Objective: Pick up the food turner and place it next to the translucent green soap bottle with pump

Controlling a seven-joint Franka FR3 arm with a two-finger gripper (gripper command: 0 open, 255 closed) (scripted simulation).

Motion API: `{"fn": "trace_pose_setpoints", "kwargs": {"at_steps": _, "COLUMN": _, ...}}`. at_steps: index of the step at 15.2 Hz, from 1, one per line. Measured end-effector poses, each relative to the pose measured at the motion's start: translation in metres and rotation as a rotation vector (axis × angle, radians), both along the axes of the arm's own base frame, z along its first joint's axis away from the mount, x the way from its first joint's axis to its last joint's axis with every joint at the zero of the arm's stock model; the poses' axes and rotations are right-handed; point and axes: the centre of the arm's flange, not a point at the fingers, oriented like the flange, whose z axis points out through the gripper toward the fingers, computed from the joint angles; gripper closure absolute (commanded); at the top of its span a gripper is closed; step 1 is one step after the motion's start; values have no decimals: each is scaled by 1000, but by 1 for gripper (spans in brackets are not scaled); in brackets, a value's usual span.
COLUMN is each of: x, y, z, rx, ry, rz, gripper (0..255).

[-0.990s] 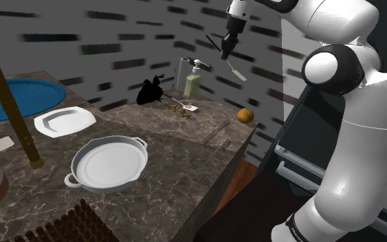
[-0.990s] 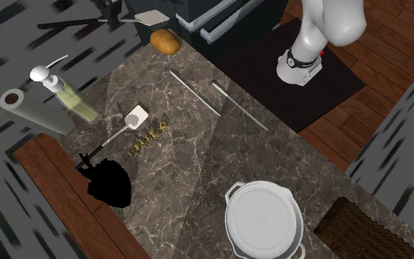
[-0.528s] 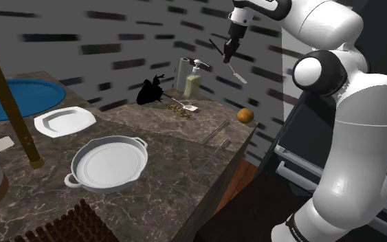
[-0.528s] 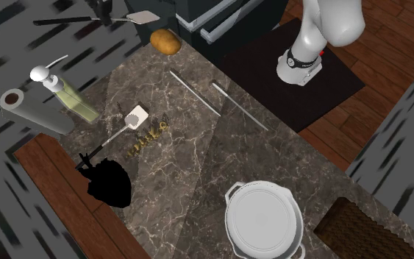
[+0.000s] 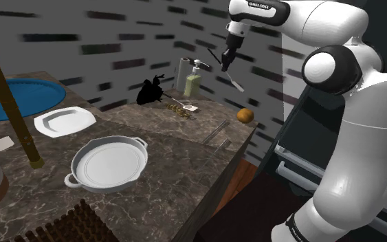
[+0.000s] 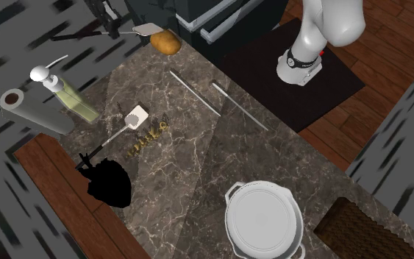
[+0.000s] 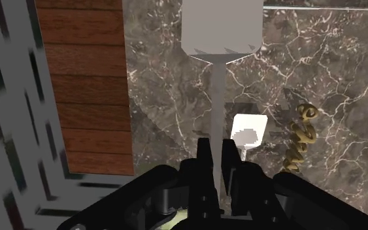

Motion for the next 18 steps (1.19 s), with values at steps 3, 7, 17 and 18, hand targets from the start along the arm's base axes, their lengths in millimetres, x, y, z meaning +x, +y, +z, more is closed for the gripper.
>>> {"fn": "trace_pose_setpoints", "kwargs": {"at_steps": 3, "x": 0, "y": 0, "z": -16, "rx": 0, "ry": 0, "rz": 0, "gripper": 255}}
{"fn": "trace_pose_setpoints", "kwargs": {"at_steps": 7, "x": 1, "y": 0, "z": -38, "rx": 0, "ry": 0, "rz": 0, "gripper": 255}}
{"fn": "trace_pose_setpoints", "kwargs": {"at_steps": 17, "x": 2, "y": 0, "z": -90, "rx": 0, "ry": -1, "rz": 0, "gripper": 255}}
{"fn": "trace_pose_setpoints", "kwargs": {"at_steps": 18, "x": 1, "y": 0, "z": -96, "rx": 0, "ry": 0, "rz": 0, "gripper": 255}}
